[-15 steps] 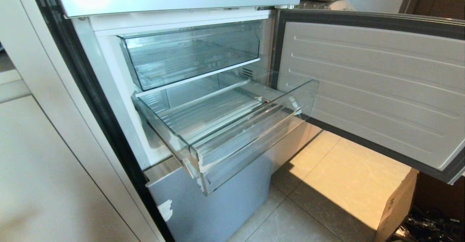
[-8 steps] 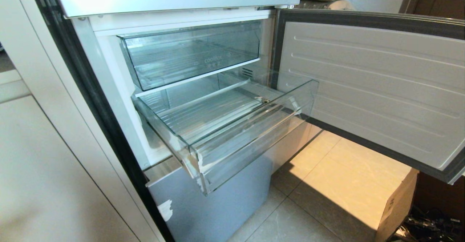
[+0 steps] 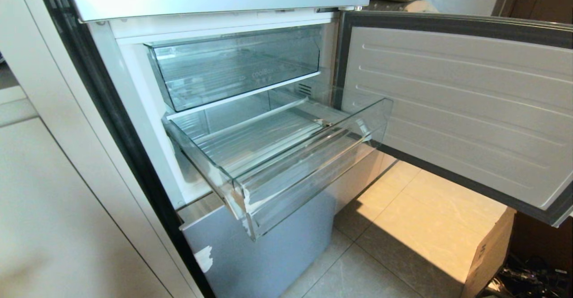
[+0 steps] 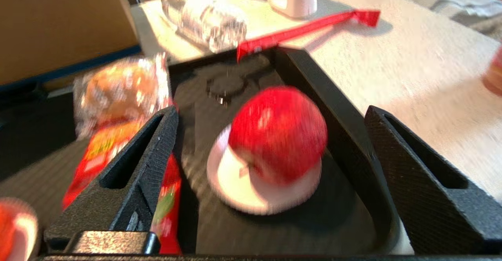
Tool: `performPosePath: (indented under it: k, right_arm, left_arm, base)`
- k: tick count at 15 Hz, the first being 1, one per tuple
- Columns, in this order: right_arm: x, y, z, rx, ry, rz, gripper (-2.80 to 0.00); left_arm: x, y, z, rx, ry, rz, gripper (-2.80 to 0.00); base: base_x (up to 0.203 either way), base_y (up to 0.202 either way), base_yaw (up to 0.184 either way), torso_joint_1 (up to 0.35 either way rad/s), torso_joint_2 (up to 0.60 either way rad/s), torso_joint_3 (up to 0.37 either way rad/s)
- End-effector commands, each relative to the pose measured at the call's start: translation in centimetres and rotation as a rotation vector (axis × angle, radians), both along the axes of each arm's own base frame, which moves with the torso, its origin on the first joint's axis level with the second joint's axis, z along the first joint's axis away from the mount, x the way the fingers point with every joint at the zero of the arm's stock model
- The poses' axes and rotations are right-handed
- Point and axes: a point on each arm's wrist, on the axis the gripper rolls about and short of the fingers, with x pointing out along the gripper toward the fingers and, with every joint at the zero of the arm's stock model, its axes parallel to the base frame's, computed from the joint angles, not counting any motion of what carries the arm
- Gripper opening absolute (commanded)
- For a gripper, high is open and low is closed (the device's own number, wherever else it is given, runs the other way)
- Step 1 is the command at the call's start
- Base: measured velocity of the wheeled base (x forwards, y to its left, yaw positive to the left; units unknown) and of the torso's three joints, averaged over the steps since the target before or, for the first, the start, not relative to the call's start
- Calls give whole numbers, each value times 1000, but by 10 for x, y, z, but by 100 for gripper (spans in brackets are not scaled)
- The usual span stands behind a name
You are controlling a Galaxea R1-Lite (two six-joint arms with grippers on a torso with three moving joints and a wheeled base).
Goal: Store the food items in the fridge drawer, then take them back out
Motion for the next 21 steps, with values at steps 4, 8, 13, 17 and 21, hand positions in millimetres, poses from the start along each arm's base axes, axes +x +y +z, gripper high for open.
performPosePath:
  k: [4, 8, 13, 17, 21]
  right_arm:
    - [10, -34, -25, 14, -1, 3, 0]
    - [11, -43, -37, 35, 6, 1, 0]
    - [14, -51, -51, 57, 11, 2, 0]
    - [14, -55, -61, 78, 18, 1, 0]
    - [9, -59, -62, 77, 17, -12, -280]
  left_arm:
    - [0, 0, 0, 0, 2, 0, -280]
    - [0, 0, 0, 0, 2, 0, -280]
    - [0, 0, 0, 0, 1, 0, -280]
    - [0, 0, 0, 0, 2, 0, -280]
    - [0, 0, 0, 0, 2, 0, -280]
  base:
    - [0, 0, 0, 0, 0, 0]
    - [0, 0, 0, 0, 0, 0]
    - [0, 0, 0, 0, 0, 0]
    - [0, 0, 0, 0, 0, 0]
    - [0, 0, 0, 0, 0, 0]
